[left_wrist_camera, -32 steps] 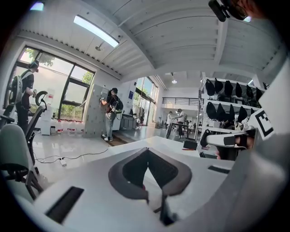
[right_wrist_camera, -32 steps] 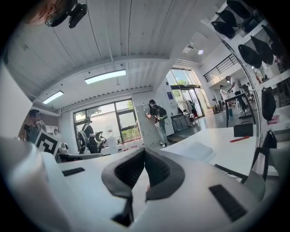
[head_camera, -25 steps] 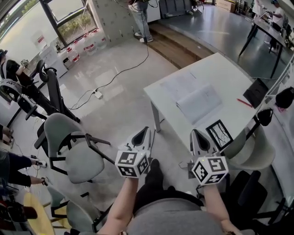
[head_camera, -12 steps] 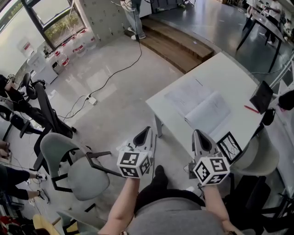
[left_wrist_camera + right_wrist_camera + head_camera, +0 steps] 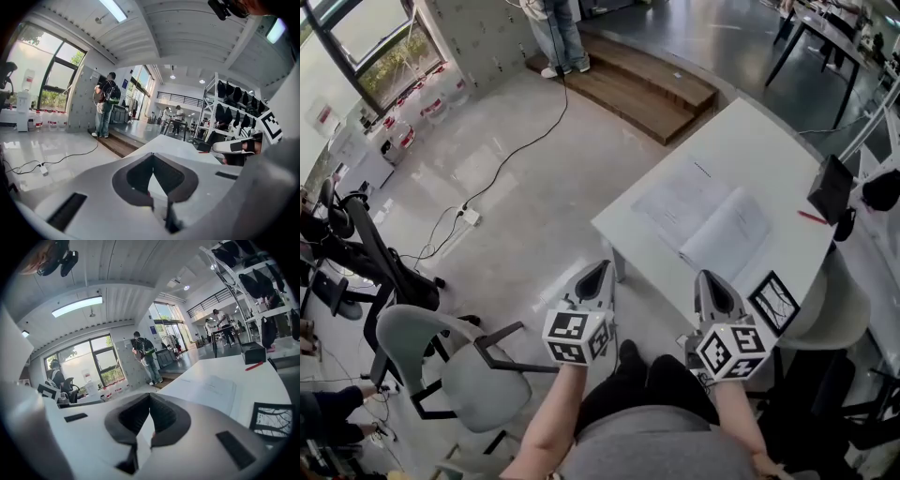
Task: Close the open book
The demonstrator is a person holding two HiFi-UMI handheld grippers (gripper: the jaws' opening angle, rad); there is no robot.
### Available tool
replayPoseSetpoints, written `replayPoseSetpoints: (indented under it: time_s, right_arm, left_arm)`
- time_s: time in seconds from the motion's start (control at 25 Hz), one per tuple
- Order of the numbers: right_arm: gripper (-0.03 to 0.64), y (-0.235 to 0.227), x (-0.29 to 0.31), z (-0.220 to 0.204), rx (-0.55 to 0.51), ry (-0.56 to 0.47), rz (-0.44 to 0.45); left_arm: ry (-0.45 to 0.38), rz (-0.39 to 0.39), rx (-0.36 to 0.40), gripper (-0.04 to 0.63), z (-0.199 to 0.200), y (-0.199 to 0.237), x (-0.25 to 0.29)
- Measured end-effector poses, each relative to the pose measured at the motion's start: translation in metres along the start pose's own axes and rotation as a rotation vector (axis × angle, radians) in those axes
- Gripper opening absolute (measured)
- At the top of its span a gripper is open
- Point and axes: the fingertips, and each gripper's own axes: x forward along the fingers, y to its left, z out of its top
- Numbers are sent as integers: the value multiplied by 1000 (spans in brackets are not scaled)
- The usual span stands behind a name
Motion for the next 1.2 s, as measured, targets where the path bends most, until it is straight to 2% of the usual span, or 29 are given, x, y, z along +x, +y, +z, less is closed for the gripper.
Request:
replayPoseSetpoints:
  time_s: [0.24,0.76,1.2]
  right_arm:
    - [5,-17,6,-1,29,6,-46]
    - [5,-63,23,12,88,5,-55]
    - [5,-108,28,17,146,8,-65]
  left_arm:
    - [30,-27,-2,6,-5,-2,20]
    - [73,-40,2,6,-1,-23,73]
    - [104,-21,60,6,2,-39,107]
